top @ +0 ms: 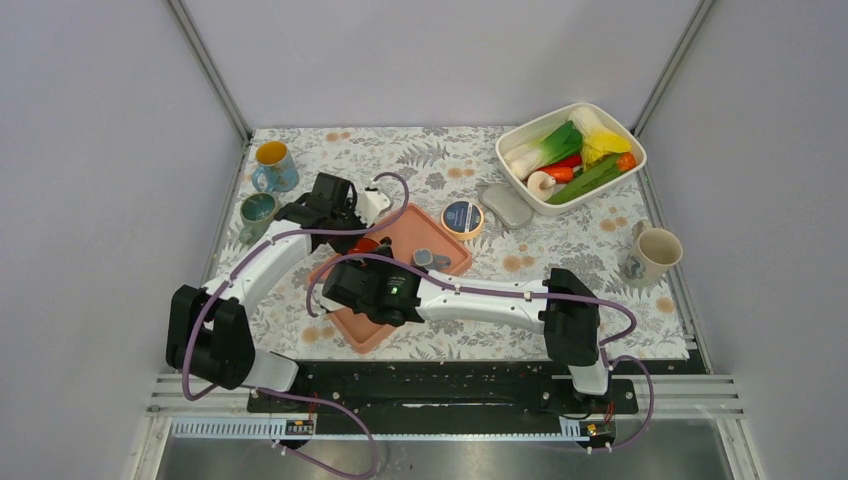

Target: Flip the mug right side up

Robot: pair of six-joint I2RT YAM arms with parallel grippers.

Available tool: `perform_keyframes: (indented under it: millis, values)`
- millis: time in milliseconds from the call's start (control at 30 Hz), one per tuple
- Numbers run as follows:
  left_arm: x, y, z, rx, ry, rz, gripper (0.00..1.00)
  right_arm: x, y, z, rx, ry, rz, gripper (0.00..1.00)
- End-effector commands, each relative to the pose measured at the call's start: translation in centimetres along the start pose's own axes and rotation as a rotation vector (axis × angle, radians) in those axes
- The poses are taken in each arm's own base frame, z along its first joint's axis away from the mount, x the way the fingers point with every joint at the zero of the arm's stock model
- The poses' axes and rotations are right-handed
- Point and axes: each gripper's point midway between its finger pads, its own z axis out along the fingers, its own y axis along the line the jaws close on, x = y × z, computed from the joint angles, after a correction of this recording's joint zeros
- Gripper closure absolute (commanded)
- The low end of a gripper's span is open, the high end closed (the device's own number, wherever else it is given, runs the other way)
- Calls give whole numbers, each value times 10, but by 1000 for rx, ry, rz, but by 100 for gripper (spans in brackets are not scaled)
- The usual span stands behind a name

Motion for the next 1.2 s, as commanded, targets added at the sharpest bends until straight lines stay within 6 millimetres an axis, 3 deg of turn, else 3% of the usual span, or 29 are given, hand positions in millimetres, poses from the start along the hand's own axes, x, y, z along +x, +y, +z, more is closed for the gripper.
perform_keyframes:
  millis: [0,200,500,800,1033,1167]
  values:
    - [-31,28,-4,-19,-130,-80,100,-3,-23,-30,62,-74,85,31]
    - [-40,76,-21,-63,-192,-205,100,-3,-28,-51,65,-163,177,31]
    - [-43,180,-32,-176,-260,-434,100,6,-24,-63,71,-215,287,30]
    - [-16,267,4,-306,-165,-576,100,19,-16,-63,72,-188,334,29]
    - [-4,289,31,-314,-103,-594,100,27,-16,-62,70,-181,409,28]
    - [2,294,44,-311,-79,-605,100,35,-23,-61,57,-171,549,27]
